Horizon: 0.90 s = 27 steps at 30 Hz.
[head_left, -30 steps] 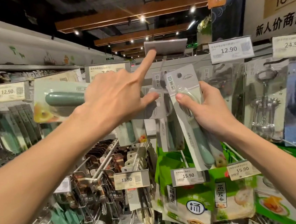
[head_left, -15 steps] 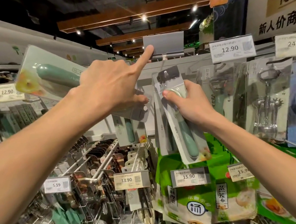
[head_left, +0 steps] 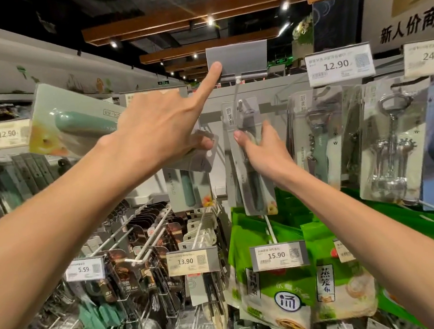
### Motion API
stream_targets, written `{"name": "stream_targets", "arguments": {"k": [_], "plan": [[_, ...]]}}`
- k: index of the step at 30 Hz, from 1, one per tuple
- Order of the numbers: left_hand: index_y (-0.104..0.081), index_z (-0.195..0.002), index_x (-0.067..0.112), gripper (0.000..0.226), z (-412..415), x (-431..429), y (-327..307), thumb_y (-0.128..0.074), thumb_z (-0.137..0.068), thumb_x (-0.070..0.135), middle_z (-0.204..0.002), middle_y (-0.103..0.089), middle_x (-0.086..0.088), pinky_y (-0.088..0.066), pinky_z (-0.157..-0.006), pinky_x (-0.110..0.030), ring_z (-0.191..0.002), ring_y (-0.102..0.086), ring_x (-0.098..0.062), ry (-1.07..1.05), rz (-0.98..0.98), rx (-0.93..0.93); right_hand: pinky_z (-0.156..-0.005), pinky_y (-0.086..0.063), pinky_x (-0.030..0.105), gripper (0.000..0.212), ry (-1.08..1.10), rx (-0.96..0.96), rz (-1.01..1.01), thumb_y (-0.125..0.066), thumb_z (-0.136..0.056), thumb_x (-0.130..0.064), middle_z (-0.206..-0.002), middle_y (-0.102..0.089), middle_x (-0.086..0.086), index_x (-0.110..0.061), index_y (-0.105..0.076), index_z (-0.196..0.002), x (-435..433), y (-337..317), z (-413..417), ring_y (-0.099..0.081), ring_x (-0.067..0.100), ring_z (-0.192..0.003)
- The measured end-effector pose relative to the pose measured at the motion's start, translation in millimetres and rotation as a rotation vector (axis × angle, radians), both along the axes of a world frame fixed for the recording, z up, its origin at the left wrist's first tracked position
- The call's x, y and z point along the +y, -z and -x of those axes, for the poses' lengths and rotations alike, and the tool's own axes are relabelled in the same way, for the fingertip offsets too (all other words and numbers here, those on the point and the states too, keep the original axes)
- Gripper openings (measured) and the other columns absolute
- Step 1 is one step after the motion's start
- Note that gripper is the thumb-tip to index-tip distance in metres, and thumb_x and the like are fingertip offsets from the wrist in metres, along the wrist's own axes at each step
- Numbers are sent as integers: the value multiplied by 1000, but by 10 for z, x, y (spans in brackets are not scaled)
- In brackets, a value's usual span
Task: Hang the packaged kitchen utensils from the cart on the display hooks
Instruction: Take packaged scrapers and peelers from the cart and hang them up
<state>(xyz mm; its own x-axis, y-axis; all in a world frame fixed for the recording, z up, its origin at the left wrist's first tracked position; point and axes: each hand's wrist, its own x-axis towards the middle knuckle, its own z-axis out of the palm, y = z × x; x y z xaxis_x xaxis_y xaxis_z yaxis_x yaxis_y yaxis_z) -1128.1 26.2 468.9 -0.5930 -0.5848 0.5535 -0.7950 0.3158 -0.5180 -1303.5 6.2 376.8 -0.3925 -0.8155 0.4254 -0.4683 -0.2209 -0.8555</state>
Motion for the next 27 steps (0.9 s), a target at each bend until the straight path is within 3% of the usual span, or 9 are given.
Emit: {"name": "stream_targets", "arguments": {"k": [3, 7, 10, 13, 15, 17, 21, 23, 27], "plan": [[27, -152, 29, 109, -40, -48, 12, -52, -86, 66, -61, -44, -8, -32, -46, -30, -50, -42, -17, 24, -53, 23, -101, -36, 34, 54, 43, 86, 92, -51, -97, -48, -141, -46, 4, -16, -35, -139, 98, 113, 40, -47, 19, -126], [28, -151, 33, 111, -74, -91, 8, -53, -83, 69, -65, -44, -6, -35, -51, -31, -56, -44, -16, 84, -151, 64, -78, -39, 21, 22, 176, 235, 459, -57, -97, -33, -95, -50, -8, -15, -50, -107, 411, 349, -46, -47, 6, -84], [32, -148, 38, 116, -33, -127, 43, -54, -78, 72, -69, -46, -3, -43, -63, -34, -62, -47, -15, 131, -297, 110, -63, -50, 40, 33, -157, 92, 179, -51, -96, -47, -70, -62, -1, -19, -61, -82, 614, 497, -237, -54, 12, -63], [29, -148, 42, 112, 5, -136, 92, -56, -80, 69, -78, -54, -8, -42, -75, -36, -67, -45, -16, 219, -402, 236, -59, -52, 28, 39, -536, -146, -196, -48, -94, -53, -87, -73, 3, -19, -65, -104, 709, 467, -379, -63, 13, -72], [25, -150, 42, 110, 28, -143, 137, -60, -84, 62, -90, -66, -12, -46, -82, -38, -73, -52, -19, 282, -442, 321, -69, -56, 27, 39, -598, -371, -155, -54, -95, -44, -101, -73, 5, -13, -59, -119, 693, 401, -419, -68, 13, -82], [20, -152, 41, 110, 57, -152, 203, -66, -85, 54, -97, -69, -15, -46, -74, -37, -69, -56, -17, 357, -461, 407, -77, -58, 30, 36, -548, -518, -52, -58, -96, -35, -104, -75, 4, -14, -52, -125, 651, 350, -419, -71, 11, -86], [9, -156, 38, 106, 100, -182, 319, -70, -86, 44, -62, -58, 2, -42, -52, -21, -51, -54, -15, 504, -491, 569, -85, -58, 40, 30, -413, -561, 74, -62, -95, -27, -106, -74, 5, -20, -48, -120, 577, 317, -388, -71, 11, -87], [7, -156, 38, 104, 113, -209, 364, -70, -87, 40, -66, -63, 0, -49, -55, -26, -52, -59, -21, 568, -524, 620, -72, -58, 33, 18, -371, -522, 171, -62, -96, -20, -93, -76, 3, -19, -49, -108, 585, 312, -368, -72, 13, -82], [6, -156, 39, 100, 167, -254, 458, -68, -89, 40, -61, -69, -7, -59, -62, -36, -50, -64, -16, 644, -539, 710, -54, -46, 10, 14, -312, -365, 293, -58, -97, -12, -51, -59, -20, -22, -49, -99, 601, 255, -252, -60, -6, -54]]}}
